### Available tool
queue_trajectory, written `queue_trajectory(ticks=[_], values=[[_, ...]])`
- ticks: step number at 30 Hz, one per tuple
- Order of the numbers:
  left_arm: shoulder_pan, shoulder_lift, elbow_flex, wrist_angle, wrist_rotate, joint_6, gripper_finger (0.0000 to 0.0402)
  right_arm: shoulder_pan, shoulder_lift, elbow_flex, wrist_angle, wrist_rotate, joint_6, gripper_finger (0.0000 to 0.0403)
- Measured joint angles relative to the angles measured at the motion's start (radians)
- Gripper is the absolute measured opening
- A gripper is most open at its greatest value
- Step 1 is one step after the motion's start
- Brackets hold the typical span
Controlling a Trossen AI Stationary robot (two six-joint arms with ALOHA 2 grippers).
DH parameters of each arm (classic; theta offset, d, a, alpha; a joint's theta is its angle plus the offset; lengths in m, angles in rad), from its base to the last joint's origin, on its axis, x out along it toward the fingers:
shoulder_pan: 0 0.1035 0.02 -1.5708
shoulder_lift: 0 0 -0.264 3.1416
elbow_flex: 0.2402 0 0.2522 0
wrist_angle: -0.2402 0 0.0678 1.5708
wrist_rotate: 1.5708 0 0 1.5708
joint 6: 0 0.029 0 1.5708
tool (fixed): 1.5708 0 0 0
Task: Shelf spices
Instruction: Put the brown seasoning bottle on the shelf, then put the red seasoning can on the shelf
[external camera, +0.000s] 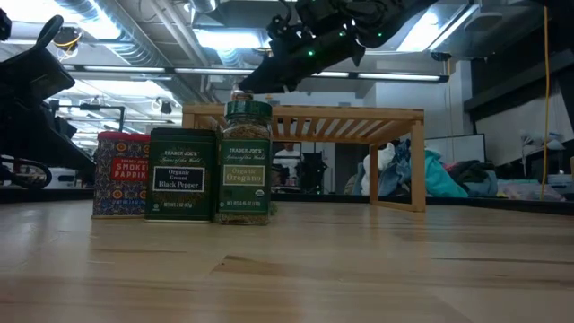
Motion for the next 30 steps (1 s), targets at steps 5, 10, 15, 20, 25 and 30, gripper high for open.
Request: queue_trajectory(ticks=[5,10,15,20,25,30], values=[[0.000,0.000,0.000,0.000,0.000,0.000,0.0003,0.000,0.000,0.000,-0.005,0.000,0.028,0.0241],[0.000,0.000,0.000,0.000,0.000,0.000,0.0003,0.000,0.000,0.000,-0.006,0.000,0.035,0.0268],[0.000,0.000,0.000,0.000,0.000,0.000,0.0003,0.000,0.000,0.000,0.002,0.000,0.035,0.0290],[0.000,0.000,0.000,0.000,0.000,0.000,0.0003,0.000,-0.001,0.000,0.044,0.000,0.034,0.0299],[0.000,0.000,0.000,0.000,0.000,0.000,0.0003,0.000,-0.005,0.004,0.052,0.000,0.034,0.0299],[0.000,0.000,0.000,0.000,0.000,0.000,0.0003,0.001,-0.005,0.079,-0.023,0.001,0.033,0.0299]])
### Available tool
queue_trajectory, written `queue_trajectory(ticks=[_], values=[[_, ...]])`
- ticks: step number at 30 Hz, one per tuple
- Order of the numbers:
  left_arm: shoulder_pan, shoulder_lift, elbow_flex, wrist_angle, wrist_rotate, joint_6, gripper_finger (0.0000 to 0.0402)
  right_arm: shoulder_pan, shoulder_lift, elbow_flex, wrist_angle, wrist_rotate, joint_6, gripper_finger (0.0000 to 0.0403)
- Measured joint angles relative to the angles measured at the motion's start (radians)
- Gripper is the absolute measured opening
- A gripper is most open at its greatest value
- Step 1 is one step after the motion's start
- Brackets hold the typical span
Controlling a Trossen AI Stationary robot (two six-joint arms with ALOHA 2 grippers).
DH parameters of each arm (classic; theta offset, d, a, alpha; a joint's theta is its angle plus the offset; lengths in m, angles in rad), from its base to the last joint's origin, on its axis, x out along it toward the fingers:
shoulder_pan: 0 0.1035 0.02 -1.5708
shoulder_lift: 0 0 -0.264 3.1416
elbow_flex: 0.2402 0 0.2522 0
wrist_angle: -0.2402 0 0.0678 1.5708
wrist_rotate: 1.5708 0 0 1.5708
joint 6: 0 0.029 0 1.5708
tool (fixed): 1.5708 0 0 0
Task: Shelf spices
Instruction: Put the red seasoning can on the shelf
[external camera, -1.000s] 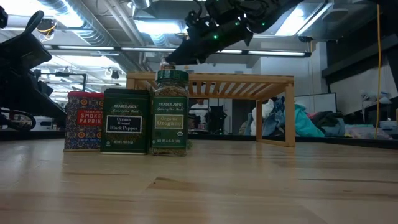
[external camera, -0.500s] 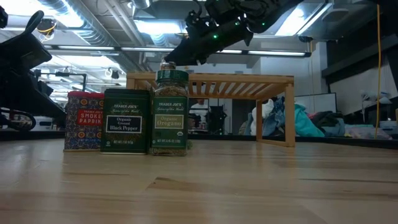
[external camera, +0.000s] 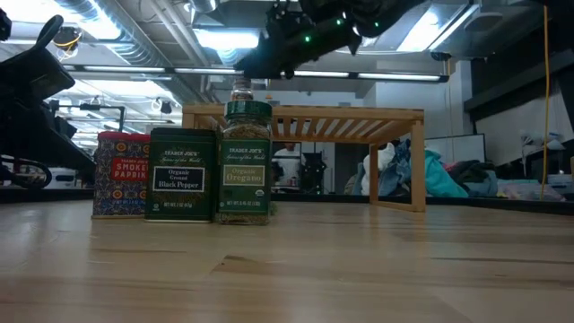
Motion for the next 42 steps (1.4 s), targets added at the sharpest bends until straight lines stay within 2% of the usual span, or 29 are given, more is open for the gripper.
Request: queue_trajectory(ticks=[8,16,26,34,39,42], values=[[0.000,0.000,0.000,0.000,0.000,0.000,0.0003,0.018,-0.002,0.237,-0.380,0.000,0.001,0.0299],[0.000,0.000,0.000,0.000,0.000,0.000,0.0003,0.136,-0.002,0.438,-0.695,0.006,0.008,0.0299],[0.000,0.000,0.000,0.000,0.018,0.071,0.0003,0.333,-0.002,0.478,-0.941,0.032,0.269,0.0298],[0.000,0.000,0.000,0.001,0.021,0.070,0.0003,0.513,0.000,0.478,-1.051,0.324,0.464,0.0298],[0.000,0.000,0.000,0.001,0.023,0.027,0.0003,0.599,0.000,0.478,-1.095,0.472,0.503,0.0298],[0.000,0.000,0.000,0.006,0.067,-0.009,0.0004,0.638,0.000,0.478,-1.153,0.586,0.553,0.0298]])
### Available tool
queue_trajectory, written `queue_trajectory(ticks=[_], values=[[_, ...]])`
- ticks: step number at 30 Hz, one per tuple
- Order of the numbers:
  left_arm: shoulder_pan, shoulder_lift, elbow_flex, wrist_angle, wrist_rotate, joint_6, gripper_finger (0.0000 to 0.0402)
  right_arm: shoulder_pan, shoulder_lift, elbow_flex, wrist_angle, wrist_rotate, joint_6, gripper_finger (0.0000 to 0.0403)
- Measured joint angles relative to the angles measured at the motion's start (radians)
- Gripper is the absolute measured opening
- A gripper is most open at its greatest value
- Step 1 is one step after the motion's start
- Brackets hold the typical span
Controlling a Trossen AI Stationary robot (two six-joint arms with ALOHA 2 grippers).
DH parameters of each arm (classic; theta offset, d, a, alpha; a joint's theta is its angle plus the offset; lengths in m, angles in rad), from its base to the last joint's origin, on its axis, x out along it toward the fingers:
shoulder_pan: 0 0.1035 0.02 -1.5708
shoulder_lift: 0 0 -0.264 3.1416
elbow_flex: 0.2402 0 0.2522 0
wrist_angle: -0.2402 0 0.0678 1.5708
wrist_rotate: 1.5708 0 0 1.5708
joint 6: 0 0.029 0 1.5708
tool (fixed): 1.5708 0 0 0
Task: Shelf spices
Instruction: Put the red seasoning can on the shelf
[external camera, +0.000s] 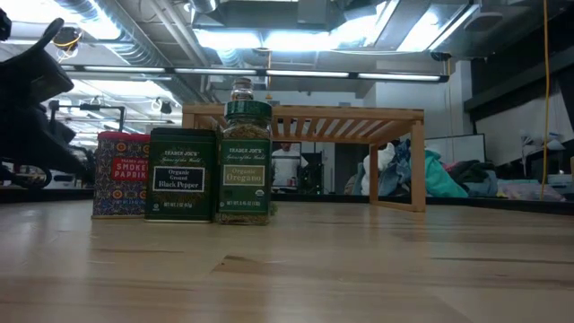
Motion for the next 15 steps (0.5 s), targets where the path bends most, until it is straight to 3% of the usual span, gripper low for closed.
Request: queue_trajectory(ticks=[7,15], values=[[0.000,0.000,-0.005,0.090,0.122,-0.002,0.0004,0.067,0.000,-0.015,-0.135,0.137,0.154,0.0298],[0.001,0.000,-0.003,0.159,0.184,-0.110,0.0004,0.115,0.000,-0.189,-0.165,0.196,0.269,0.0298]])
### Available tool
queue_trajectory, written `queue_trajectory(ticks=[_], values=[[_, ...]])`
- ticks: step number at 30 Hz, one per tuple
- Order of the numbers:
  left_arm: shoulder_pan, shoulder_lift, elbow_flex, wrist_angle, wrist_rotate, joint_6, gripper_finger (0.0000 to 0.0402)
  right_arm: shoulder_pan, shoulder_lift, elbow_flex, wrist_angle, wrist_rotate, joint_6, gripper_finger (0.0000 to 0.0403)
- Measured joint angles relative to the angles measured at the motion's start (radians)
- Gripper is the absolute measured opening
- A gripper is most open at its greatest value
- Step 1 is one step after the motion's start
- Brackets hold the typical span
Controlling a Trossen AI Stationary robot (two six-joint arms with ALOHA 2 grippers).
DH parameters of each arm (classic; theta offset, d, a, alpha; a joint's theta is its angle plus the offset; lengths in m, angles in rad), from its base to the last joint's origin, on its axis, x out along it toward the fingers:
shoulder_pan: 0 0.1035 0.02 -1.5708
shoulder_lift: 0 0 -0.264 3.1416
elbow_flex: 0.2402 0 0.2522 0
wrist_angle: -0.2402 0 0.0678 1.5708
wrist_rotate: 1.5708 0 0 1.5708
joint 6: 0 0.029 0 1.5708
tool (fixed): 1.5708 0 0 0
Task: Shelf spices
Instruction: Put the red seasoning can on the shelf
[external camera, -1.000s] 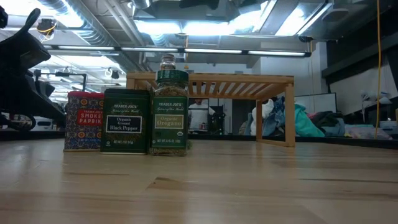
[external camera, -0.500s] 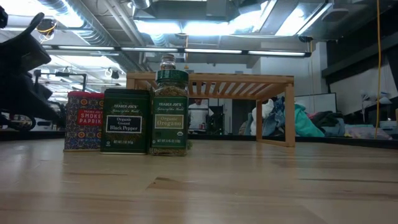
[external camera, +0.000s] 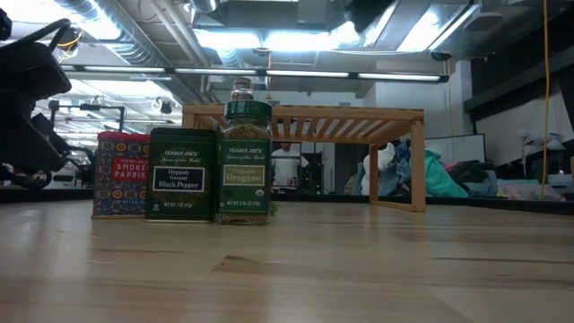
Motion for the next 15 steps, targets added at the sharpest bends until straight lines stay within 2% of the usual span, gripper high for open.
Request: queue_trajectory(ticks=[5,10,15], values=[[0.018,0.000,0.000,0.068,0.007,0.015,0.0004,-0.001,0.001,-0.123,-0.001,0.009,0.083,0.0298],[0.041,0.000,0.002,0.157,0.008,0.172,0.0009,-0.001,0.001,-0.198,0.006,0.007,0.139,0.0298],[0.090,0.001,0.003,0.192,0.008,0.137,0.0070,-0.001,0.001,-0.222,0.008,-0.008,0.152,0.0298]])
